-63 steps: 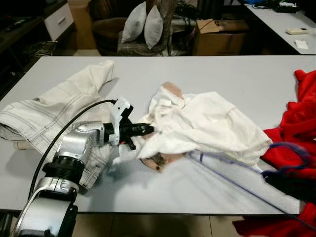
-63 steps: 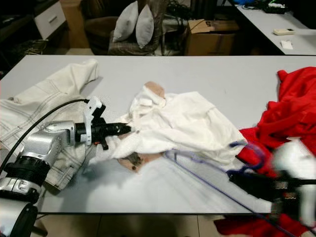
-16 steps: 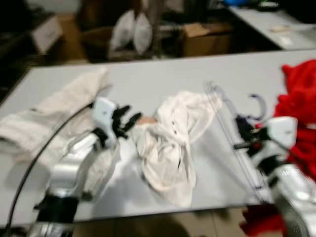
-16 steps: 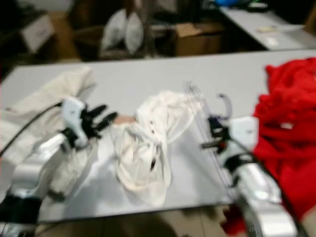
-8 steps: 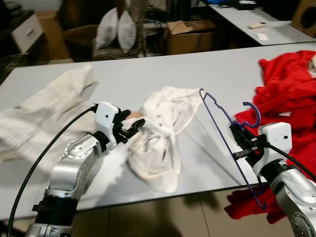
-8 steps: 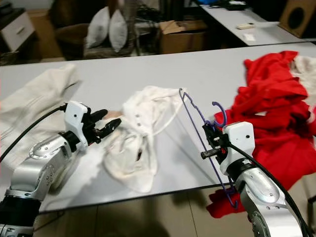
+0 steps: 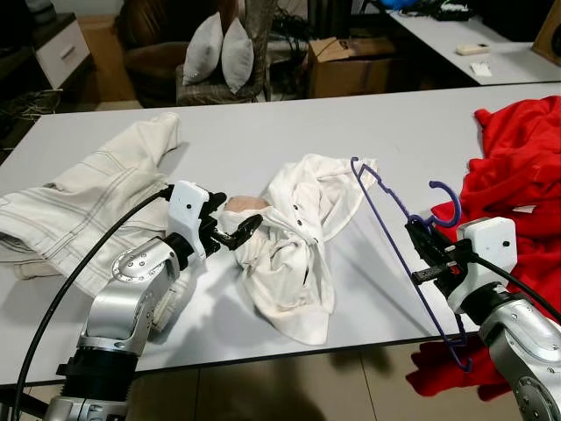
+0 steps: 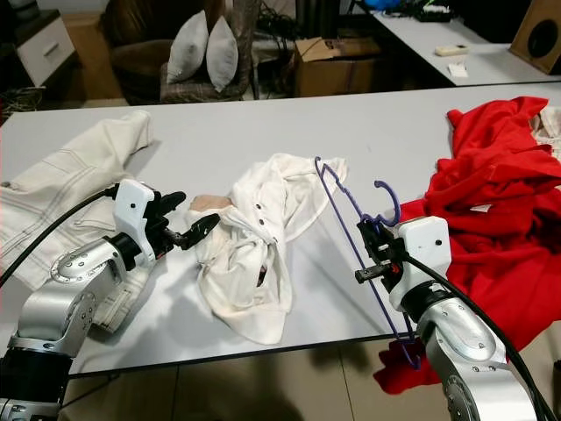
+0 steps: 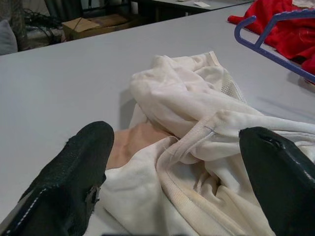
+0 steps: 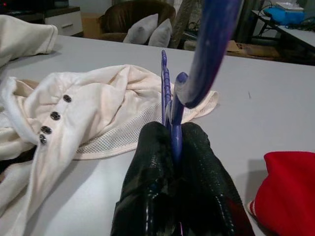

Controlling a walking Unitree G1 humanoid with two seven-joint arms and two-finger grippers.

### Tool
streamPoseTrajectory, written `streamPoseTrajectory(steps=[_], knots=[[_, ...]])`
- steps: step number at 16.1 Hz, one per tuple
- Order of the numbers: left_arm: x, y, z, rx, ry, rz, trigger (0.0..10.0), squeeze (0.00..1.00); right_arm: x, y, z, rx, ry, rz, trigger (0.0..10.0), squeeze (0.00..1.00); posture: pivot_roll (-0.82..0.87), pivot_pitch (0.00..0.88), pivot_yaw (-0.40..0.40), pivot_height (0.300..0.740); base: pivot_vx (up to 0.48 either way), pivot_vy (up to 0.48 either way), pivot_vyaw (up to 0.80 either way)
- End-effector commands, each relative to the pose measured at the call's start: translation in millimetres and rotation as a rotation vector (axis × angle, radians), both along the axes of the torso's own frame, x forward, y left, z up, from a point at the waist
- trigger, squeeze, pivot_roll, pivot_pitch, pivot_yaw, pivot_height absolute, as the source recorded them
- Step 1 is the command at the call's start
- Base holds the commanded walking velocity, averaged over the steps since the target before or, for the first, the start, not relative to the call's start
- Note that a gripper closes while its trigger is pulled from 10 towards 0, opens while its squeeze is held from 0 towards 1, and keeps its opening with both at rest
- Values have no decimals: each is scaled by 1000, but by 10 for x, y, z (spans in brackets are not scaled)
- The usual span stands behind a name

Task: Hang hanger

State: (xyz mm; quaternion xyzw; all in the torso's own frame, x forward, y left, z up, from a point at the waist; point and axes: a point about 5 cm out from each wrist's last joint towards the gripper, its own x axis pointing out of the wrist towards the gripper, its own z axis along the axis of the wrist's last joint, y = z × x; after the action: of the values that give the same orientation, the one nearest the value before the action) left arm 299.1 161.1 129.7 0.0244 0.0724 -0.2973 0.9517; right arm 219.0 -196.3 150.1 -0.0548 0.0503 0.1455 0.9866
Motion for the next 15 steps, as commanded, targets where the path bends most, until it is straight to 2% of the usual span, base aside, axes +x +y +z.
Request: streamPoseTrajectory(steps=[1, 7, 8, 9, 11, 12, 15], knots=[[-3, 9, 8, 17, 0, 1, 10000, 1000, 1, 14, 59, 5, -30, 12, 10000, 0, 16, 0, 54, 740, 0, 0, 0], [-9, 13, -4, 27, 13, -3, 10000, 1000, -9, 2, 57, 2, -29, 22, 10000, 0, 16, 0, 53, 740, 0, 0, 0], [-6, -67, -121, 70, 115, -177, 10000, 0, -105, -70, 59, -67, 43, 179, 10000, 0, 34, 0, 31, 740, 0, 0, 0], [3, -91, -154, 65, 158, -238, 10000, 0, -141, -91, 55, -89, 78, 245, 10000, 0, 36, 0, 31, 740, 0, 0, 0], [-3, -86, -175, 90, 171, -262, 10000, 0, -134, -77, 51, -86, 80, 254, 10000, 0, 31, 0, 36, 740, 0, 0, 0], [3, -74, -228, 131, 188, -276, 10000, 0, -135, -70, 59, -85, 80, 263, 10000, 0, 28, 0, 40, 740, 0, 0, 0], [91, -124, -308, 173, 211, -282, 10000, 0, -140, -70, 63, -91, 91, 295, 10000, 0, 20, 0, 48, 740, 0, 0, 0]])
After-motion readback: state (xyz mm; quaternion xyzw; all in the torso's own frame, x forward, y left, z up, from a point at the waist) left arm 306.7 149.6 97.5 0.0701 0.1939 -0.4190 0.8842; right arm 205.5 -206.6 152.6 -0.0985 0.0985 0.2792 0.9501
